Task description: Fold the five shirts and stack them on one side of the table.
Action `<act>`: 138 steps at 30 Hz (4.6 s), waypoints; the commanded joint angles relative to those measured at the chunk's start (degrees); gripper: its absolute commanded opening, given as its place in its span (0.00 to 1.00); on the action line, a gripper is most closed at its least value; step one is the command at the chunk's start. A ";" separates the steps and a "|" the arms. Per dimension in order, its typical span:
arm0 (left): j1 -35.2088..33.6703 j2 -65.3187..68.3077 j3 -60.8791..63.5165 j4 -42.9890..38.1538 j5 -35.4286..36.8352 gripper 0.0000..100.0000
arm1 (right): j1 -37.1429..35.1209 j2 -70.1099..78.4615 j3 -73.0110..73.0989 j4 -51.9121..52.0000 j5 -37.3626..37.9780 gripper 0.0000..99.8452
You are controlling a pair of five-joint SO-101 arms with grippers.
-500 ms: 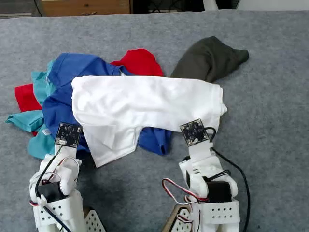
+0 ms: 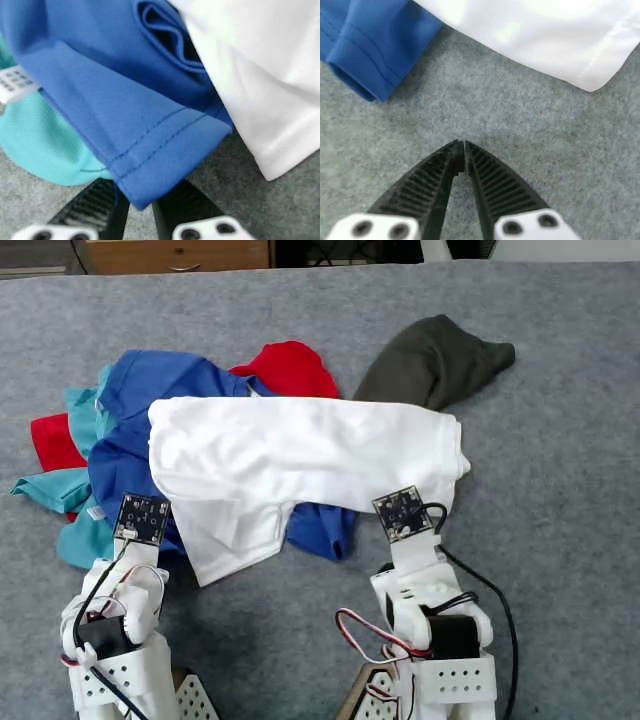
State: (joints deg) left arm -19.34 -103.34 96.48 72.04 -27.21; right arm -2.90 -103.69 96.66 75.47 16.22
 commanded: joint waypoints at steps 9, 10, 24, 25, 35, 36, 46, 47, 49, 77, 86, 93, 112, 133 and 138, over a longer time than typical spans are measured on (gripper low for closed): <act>-0.13 -0.35 0.84 -0.62 -0.35 0.03 | -0.62 -4.44 -0.13 -0.88 -0.18 0.01; -0.13 -0.35 0.84 -0.62 -0.35 0.03 | -0.62 -4.44 -0.13 -0.88 -0.18 0.01; -0.13 -0.35 0.84 -0.62 -0.35 0.03 | -0.62 -4.44 -0.13 -0.88 -0.18 0.01; -0.13 -0.35 0.84 -0.62 -0.35 0.03 | -0.62 -4.44 -0.13 -0.88 -0.18 0.01; -0.13 -0.35 0.84 -0.62 -0.35 0.03 | -0.62 -4.44 -0.13 -0.88 -0.18 0.01; -0.13 -0.35 0.84 -0.62 -0.35 0.03 | -0.62 -4.44 -0.13 -0.88 -0.18 0.01; -0.13 -0.35 0.84 -0.62 -0.35 0.03 | -0.62 -4.44 -0.13 -0.88 -0.18 0.01; -0.13 -0.35 0.84 -0.62 -0.35 0.03 | -0.62 -4.44 -0.13 -0.88 -0.18 0.01; -0.13 -0.35 0.84 -0.62 -0.35 0.03 | -0.62 -4.44 -0.13 -0.88 -0.18 0.01; -0.13 -0.35 0.84 -0.62 -0.35 0.03 | -0.62 -4.44 -0.13 -0.88 -0.18 0.01; -0.13 -0.35 0.84 -0.62 -0.35 0.03 | -0.62 -4.44 -0.13 -0.88 -0.18 0.01; -0.13 -0.35 0.84 -0.62 -0.35 0.03 | -0.70 -4.44 -0.13 -0.88 -0.53 0.01; -0.13 -0.35 0.84 -0.62 -0.35 0.03 | -2.37 -4.44 -0.13 -0.88 -0.18 0.01; -0.13 -0.35 0.84 -0.62 -0.35 0.03 | -10.37 -4.00 -0.22 -6.42 -0.62 0.01; -0.13 -0.35 0.84 -0.62 -0.35 0.03 | -11.78 -4.00 -0.22 -6.51 -0.18 0.01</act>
State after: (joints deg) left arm -19.34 -103.34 96.48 72.04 -27.21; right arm -13.10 -103.69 96.66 69.67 16.04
